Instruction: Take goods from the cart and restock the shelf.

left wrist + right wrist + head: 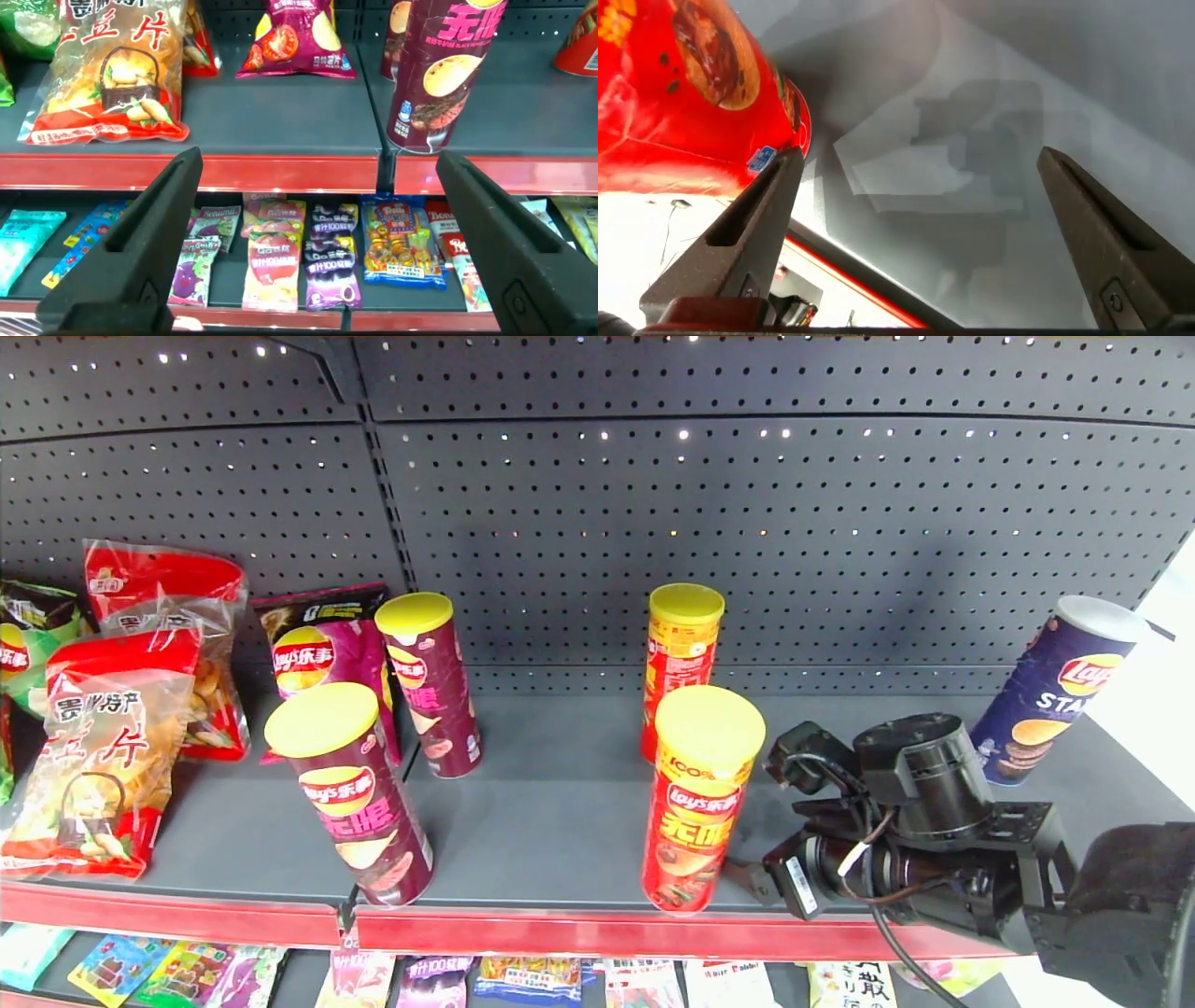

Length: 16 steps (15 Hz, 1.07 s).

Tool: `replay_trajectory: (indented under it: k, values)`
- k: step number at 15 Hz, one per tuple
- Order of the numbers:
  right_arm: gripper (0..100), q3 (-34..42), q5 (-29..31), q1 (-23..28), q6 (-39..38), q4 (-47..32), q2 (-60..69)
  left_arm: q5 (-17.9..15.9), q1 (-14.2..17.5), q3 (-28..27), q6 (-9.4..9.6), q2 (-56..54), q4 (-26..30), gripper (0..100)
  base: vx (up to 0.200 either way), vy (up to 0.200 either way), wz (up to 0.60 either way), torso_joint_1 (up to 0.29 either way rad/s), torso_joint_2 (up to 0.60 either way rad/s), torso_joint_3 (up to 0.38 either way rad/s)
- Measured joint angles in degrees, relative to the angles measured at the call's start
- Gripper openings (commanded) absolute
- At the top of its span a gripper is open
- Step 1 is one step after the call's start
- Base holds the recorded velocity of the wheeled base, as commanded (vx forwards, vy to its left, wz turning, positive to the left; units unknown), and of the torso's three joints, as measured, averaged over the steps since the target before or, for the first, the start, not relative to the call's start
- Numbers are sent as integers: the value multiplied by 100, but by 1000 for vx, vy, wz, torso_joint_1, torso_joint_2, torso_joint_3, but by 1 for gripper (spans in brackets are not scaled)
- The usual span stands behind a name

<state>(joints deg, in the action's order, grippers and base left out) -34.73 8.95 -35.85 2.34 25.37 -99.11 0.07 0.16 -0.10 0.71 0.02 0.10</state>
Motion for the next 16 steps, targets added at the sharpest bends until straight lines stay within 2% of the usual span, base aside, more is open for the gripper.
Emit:
replay_trajectory:
  k: [16]
  values:
    - [100, -241, 2, -89, -10, 2, -157, -2, 0, 5, -2, 0, 0, 100, 0, 0, 0, 0, 0, 0]
